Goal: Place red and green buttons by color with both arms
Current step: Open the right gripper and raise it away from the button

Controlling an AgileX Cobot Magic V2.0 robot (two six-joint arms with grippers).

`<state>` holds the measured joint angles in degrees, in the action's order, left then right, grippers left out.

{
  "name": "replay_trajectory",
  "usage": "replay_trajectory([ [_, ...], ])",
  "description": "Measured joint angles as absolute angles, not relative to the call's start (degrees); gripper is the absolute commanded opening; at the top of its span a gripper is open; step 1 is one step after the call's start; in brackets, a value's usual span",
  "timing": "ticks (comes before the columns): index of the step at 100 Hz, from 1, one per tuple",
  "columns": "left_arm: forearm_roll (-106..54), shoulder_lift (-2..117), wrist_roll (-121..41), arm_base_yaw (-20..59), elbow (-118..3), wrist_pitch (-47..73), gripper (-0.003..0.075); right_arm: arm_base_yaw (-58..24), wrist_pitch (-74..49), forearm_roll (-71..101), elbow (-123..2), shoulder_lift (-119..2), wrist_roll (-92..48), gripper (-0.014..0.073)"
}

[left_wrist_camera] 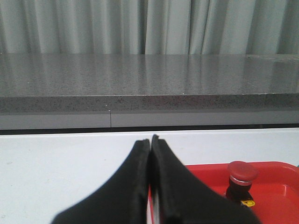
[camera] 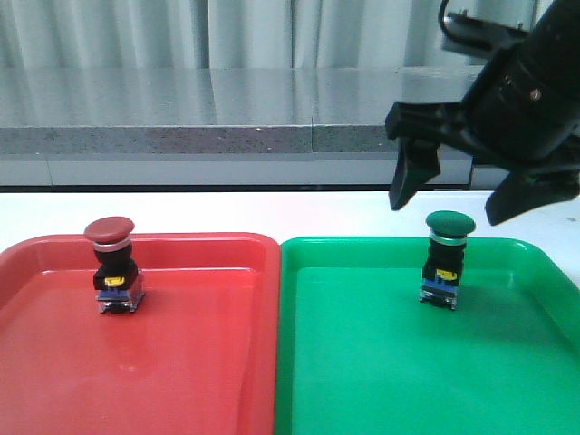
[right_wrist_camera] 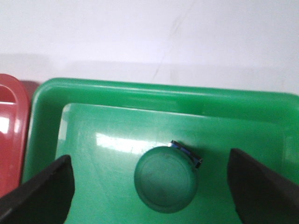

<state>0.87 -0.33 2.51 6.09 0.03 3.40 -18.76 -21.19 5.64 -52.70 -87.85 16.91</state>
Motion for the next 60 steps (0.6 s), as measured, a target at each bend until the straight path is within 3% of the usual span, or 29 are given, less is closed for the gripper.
replay_trajectory([
  [60,0.87,-0.33,2.51,6.09,0.03,3.40,-0.0019,-18.76,-29.30,-8.83,-52.43,-59.79,16.91,0.0655],
])
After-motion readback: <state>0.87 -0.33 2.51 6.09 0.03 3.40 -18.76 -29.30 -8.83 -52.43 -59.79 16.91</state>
